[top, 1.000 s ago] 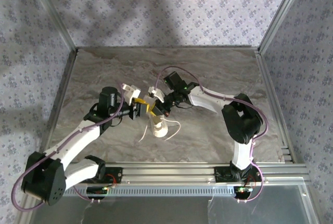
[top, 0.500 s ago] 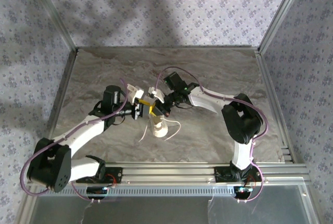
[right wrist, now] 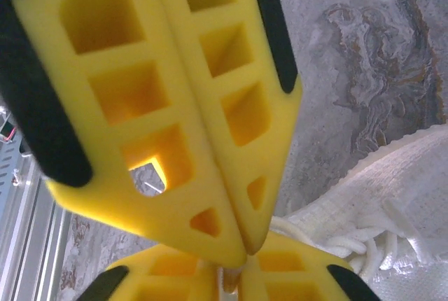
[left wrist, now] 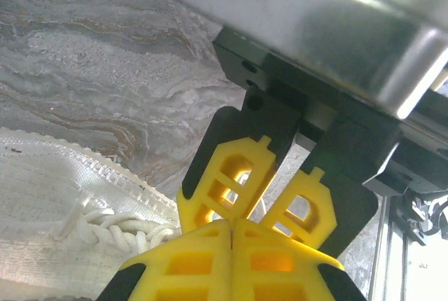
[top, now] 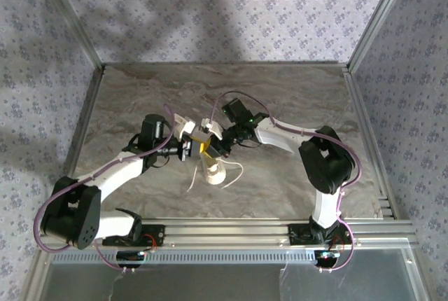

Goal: Tie the shoes

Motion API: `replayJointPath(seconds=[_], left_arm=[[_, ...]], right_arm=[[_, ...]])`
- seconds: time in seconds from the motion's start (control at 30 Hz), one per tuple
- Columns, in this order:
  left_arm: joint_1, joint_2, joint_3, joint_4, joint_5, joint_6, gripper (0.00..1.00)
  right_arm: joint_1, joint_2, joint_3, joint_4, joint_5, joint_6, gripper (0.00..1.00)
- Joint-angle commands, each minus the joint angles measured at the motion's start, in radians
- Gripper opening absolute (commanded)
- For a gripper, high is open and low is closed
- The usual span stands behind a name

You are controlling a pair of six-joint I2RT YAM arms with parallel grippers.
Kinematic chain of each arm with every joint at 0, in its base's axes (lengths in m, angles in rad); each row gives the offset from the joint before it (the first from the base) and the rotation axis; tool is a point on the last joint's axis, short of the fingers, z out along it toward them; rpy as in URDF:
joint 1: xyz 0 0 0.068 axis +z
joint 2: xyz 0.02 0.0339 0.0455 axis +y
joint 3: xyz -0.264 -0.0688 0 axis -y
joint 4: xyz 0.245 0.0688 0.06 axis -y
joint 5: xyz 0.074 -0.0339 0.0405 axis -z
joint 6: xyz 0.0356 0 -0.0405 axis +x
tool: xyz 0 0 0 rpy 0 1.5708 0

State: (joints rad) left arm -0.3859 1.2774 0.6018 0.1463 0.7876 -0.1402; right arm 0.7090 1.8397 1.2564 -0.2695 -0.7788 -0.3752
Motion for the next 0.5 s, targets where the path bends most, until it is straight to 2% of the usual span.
replayJointPath(seconds=[0.0,0.13,0.2,0.33,0.47], left_arm=[[0.01,-0.019,0.028,-0.033,-0.014,0.029,0.0],[0.01,-0.036,0.03,-0.066,-0.037,0.048,0.0],[0.011,-0.042,0.027,-0.074,-0.052,0.05,0.0],[0.013,-0.067,0.011,-0.08,-0.082,0.057,0.0],[0.015,-0.089,-0.002,-0.101,-0.091,0.076,0.0]], right_arm=[[-0.01,-0.055,-0.009,0.002,-0.019,-0.02,0.23],[-0.032,-0.1,-0.039,-0.02,-0.03,-0.028,0.4],[-0.043,-0.12,-0.05,-0.039,-0.04,-0.031,0.45],[-0.076,-0.139,-0.055,-0.08,-0.025,-0.022,0.45],[-0.099,-0.078,-0.005,-0.141,0.01,0.006,0.45]])
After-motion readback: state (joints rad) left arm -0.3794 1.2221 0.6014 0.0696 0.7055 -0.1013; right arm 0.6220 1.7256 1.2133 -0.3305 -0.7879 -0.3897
